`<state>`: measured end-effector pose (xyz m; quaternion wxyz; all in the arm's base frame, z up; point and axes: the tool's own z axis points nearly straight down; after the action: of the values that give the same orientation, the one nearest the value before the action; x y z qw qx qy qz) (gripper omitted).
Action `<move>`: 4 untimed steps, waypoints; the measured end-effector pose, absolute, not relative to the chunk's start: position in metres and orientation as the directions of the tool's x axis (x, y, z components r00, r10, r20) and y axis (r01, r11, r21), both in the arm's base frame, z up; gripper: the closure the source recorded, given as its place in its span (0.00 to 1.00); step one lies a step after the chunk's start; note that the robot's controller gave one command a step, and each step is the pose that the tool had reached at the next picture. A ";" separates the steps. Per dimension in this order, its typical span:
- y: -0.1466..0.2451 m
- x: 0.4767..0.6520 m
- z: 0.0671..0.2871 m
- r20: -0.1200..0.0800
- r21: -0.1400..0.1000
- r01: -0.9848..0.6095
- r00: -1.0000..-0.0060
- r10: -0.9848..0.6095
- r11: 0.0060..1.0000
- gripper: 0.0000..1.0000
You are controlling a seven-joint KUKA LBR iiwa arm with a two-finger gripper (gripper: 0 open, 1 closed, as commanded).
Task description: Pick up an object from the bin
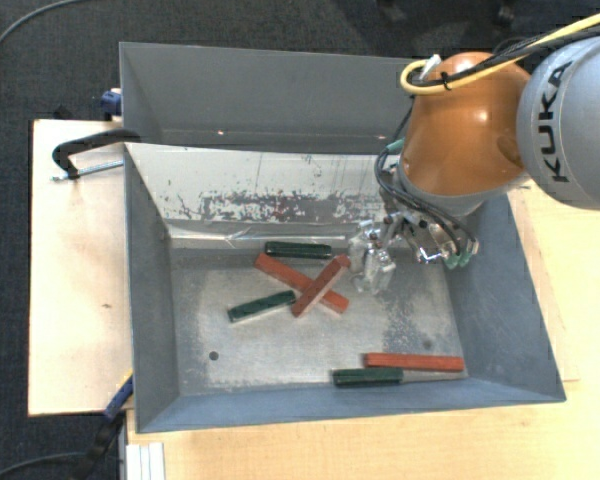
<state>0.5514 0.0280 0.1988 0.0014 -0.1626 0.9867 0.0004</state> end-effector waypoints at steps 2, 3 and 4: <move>0.061 0.538 0.073 -0.018 -0.001 -0.334 -0.943 -0.333 0.943 0.00; 0.131 0.554 0.085 -0.012 0.004 -0.293 -0.956 -0.293 0.956 0.00; 0.128 0.554 0.085 -0.010 0.001 -0.290 -0.957 -0.290 0.957 1.00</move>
Offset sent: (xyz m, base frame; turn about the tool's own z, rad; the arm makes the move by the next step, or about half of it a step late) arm 0.0000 0.0000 0.0000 0.0000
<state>0.5538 0.1278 0.0851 0.0050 -0.1468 0.9892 0.0011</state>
